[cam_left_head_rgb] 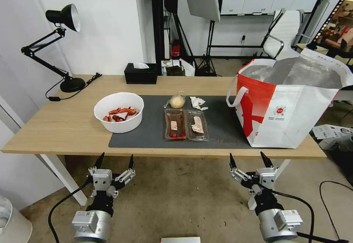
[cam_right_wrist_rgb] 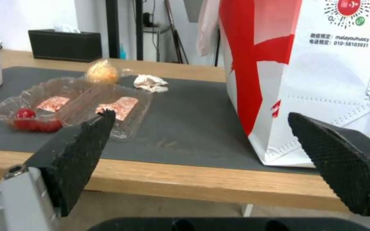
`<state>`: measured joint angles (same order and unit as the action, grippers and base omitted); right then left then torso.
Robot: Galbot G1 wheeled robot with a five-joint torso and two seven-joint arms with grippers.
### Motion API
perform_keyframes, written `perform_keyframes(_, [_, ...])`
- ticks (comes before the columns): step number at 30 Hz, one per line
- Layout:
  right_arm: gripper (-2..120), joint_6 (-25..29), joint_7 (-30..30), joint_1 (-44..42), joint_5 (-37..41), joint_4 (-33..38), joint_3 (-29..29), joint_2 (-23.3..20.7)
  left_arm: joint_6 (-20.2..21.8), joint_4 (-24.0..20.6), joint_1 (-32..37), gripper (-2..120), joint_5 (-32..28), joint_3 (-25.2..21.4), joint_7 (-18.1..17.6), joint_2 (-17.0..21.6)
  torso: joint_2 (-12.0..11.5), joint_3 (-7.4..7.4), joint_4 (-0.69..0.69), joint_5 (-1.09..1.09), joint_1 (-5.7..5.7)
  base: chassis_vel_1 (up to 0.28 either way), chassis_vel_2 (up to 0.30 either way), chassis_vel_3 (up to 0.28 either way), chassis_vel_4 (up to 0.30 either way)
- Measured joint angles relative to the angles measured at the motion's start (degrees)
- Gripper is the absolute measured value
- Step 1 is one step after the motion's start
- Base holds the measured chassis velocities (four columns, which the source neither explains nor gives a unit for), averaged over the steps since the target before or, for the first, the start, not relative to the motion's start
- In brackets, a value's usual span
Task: Pick up the trash from the table and place it into the takeout bag.
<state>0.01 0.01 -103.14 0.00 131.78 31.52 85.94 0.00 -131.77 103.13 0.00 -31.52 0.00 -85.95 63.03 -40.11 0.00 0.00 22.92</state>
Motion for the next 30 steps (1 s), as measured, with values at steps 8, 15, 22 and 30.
perform_keyframes(8, [100, 0.0, 0.0, 0.0, 0.0, 0.0, 0.0, 0.0, 0.0, 0.0, 0.0, 100, 0.0, 0.0, 0.0, 0.0, 0.0, 0.00, 0.00, 0.00, 0.00, 0.000, 0.000, 0.000, 0.000])
perform_keyframes(15, [100, 0.0, 0.0, 0.0, 0.0, 0.0, 0.0, 0.0, 0.0, 0.0, 0.0, 100, 0.0, 0.0, 0.0, 0.0, 0.0, 0.00, 0.00, 0.00, 0.00, 0.000, 0.000, 0.000, 0.000])
perform_keyframes(22, [100, 0.0, 0.0, 0.0, 0.0, 0.0, 0.0, 0.0, 0.0, 0.0, 0.0, 100, 0.0, 0.0, 0.0, 0.0, 0.0, 0.00, 0.00, 0.00, 0.00, 0.000, 0.000, 0.000, 0.000])
perform_keyframes(30, [100, -3.5, -0.3, 0.3, 4.0, 0.9, 1.7, -3.9, 4.6, -2.1, 0.6, 100, -3.1, 0.0, -1.5, -1.0, 0.0, 0.00, -0.01, 0.01, 0.00, 0.000, 0.000, 0.000, 0.000])
